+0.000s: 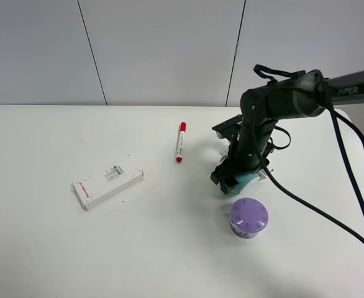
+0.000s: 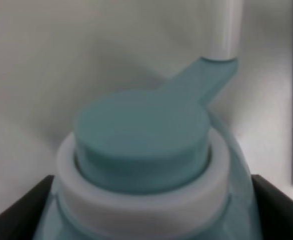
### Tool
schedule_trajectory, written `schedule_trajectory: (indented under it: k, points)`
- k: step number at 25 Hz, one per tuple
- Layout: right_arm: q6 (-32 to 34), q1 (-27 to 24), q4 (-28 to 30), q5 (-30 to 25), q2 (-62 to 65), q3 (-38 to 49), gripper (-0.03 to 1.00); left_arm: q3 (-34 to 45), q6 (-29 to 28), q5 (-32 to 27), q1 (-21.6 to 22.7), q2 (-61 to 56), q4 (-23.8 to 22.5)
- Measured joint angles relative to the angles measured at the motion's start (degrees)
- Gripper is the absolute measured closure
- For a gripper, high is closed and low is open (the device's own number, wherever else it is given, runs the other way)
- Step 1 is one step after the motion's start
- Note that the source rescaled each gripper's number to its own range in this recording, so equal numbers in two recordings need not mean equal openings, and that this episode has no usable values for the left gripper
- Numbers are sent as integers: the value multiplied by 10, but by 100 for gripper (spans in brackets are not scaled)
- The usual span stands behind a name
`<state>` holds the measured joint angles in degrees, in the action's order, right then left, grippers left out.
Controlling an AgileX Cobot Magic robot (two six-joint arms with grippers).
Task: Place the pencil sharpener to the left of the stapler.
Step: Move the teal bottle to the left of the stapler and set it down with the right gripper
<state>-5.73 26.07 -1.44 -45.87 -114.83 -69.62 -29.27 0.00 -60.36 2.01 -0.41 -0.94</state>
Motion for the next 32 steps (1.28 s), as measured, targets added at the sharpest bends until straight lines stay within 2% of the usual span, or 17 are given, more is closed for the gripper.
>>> schedule_trajectory:
  k: [6, 18, 22, 30, 31, 32]
  points:
    - [-2, -4, -6, -23, -14, -45, 97, 0, 0, 0, 0, 0, 0]
    - [-30, -4, -26, -31, -35, -48, 97, 0, 0, 0, 0, 0, 0]
    - [-35, -4, -26, -29, -35, -48, 85, 0, 0, 0, 0, 0, 0]
    - [-36, -4, -30, -30, -35, -49, 78, 0, 0, 0, 0, 0, 0]
    - [-36, -4, -30, -29, -35, -49, 71, 0, 0, 0, 0, 0, 0]
    - [-36, -4, -30, -29, -35, -49, 60, 0, 0, 0, 0, 0, 0]
